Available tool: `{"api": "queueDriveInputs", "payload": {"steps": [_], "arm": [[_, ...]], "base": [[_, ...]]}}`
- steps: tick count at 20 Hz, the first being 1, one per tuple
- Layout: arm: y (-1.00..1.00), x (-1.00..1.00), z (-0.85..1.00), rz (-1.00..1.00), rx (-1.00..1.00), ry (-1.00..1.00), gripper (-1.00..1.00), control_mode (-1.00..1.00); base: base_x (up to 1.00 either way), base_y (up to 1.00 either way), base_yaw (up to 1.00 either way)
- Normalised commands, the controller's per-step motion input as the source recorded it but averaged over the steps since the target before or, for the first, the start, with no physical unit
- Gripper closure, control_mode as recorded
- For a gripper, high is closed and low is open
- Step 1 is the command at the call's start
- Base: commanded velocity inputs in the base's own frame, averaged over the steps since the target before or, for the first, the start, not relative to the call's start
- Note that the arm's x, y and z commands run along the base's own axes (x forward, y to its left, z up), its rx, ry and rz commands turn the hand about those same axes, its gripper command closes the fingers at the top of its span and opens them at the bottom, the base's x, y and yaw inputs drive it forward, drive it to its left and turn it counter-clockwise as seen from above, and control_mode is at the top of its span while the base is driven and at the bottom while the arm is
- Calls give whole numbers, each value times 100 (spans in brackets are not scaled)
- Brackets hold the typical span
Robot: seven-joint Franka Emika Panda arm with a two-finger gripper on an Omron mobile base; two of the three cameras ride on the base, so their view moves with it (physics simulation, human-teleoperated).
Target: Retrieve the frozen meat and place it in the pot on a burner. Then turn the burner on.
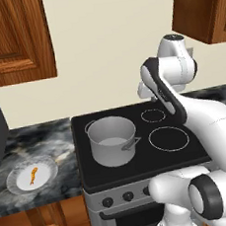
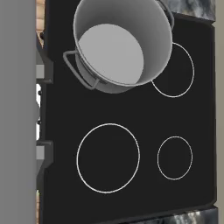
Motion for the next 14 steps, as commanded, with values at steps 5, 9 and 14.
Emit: {"api": "queueDriveInputs", "payload": {"steps": [5,9,14], "arm": [[10,-12,0,-3,0,0,-100,-100],[36,-15,0,-5,0,0,-100,-100],[31,-26,0,-8,0,0,-100,-100]], "base": [[0,0,0],[0,0,0],[0,0,0]]}}
